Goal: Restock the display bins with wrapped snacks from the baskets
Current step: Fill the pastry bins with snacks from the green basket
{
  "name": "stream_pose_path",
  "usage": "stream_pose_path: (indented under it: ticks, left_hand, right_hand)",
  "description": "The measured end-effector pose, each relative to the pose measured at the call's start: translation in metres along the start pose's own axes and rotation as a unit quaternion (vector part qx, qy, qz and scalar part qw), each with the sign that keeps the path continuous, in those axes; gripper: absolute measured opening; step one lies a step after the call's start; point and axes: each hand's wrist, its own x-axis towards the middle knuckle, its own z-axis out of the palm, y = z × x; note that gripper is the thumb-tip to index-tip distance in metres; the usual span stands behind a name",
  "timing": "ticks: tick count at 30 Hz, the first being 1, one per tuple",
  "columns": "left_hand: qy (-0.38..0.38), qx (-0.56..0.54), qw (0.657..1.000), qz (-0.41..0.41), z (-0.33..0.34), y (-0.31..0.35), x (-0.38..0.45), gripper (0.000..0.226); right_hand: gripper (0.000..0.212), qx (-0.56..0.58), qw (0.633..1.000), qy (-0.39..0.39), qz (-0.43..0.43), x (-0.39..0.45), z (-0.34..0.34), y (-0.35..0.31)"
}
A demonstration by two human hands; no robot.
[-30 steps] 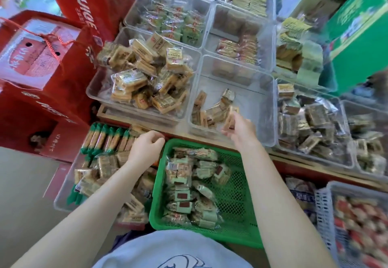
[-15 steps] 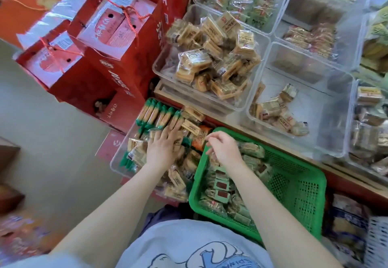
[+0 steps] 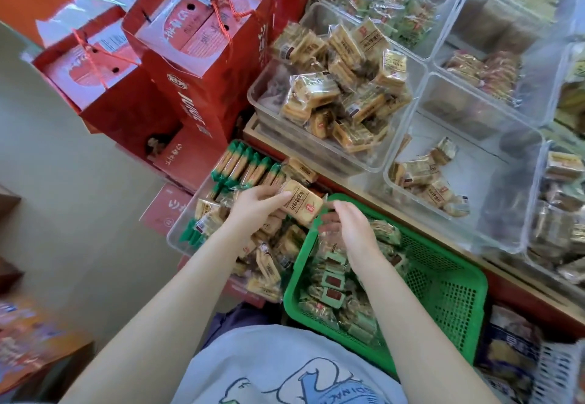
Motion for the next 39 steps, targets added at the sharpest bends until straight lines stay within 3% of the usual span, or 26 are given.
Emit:
stream_pose_path:
  ticks: [2, 5, 8, 10, 13, 17, 19, 21, 23, 25, 29, 33, 37, 39]
  left_hand:
    - [-0.03, -0.058, 0.998, 0.015, 0.008, 0.012, -0.012, 0.038]
    - [-0.08, -0.066, 0.994, 0.042, 0.03, 0.028, -0.02, 0.029]
    - [-0.1, -0.044, 0.994, 0.022, 0.048, 0.037, -0.016, 0.03]
    - [-0.067, -0.03, 0.997, -0.013, 0.051, 0.04, -0.009, 0.033]
    - [-0.038, 0.036, 0.998, -0.03, 0.046, 0.031, -0.004, 0.028]
    - [-0.032, 0.128, 0.991, -0.026, 0.043, 0.013, -0.006, 0.023]
    - [0.019, 0.2, 0.98, 0.005, 0.037, 0.001, -0.002, 0.022]
    - [0.09, 0.319, 0.943, 0.027, 0.025, -0.015, 0.006, 0.035]
    - [0.163, 0.435, 0.885, 0.034, 0.008, -0.027, 0.013, 0.054]
    - [0.183, 0.467, 0.865, 0.004, -0.006, -0.031, 0.018, 0.07]
    - [0.153, 0.422, 0.892, -0.048, -0.016, -0.033, 0.027, 0.083]
    - [0.186, 0.319, 0.929, -0.034, -0.021, -0.025, 0.031, 0.071]
    - [0.152, 0.134, 0.979, -0.024, -0.024, -0.008, 0.014, 0.062]
    - [0.132, 0.078, 0.988, -0.028, -0.02, 0.0, 0.004, 0.051]
  right_hand:
    - [0.039, 0.038, 0.996, -0.074, -0.018, -0.006, -0.007, -0.01]
    - [0.037, -0.028, 0.988, -0.148, -0.024, -0.021, -0.026, -0.024]
    - [0.035, -0.02, 0.995, -0.085, -0.053, -0.025, -0.059, -0.035]
    - [0.034, 0.11, 0.992, -0.012, -0.064, -0.022, -0.083, -0.044]
    - [0.033, 0.269, 0.958, 0.098, -0.036, -0.007, -0.113, -0.059]
    - [0.042, 0.331, 0.936, 0.12, -0.003, 0.014, -0.126, -0.067]
    - [0.037, 0.3, 0.947, 0.113, -0.023, 0.015, -0.119, -0.069]
    - [0.027, 0.249, 0.962, 0.097, -0.054, 0.011, -0.103, -0.067]
    - [0.021, 0.172, 0.983, 0.041, -0.059, 0.006, -0.077, -0.057]
    - [0.021, 0.074, 0.996, -0.034, -0.022, 0.003, -0.046, -0.04]
    - [0.024, -0.124, 0.984, -0.11, 0.068, 0.011, 0.011, 0.001]
    - [0.018, -0.181, 0.971, -0.13, 0.081, 0.009, 0.039, 0.022]
    - [0.014, -0.229, 0.969, -0.075, -0.053, -0.002, 0.037, 0.018]
    - [0.036, -0.295, 0.936, -0.057, -0.182, -0.011, 0.032, 0.011]
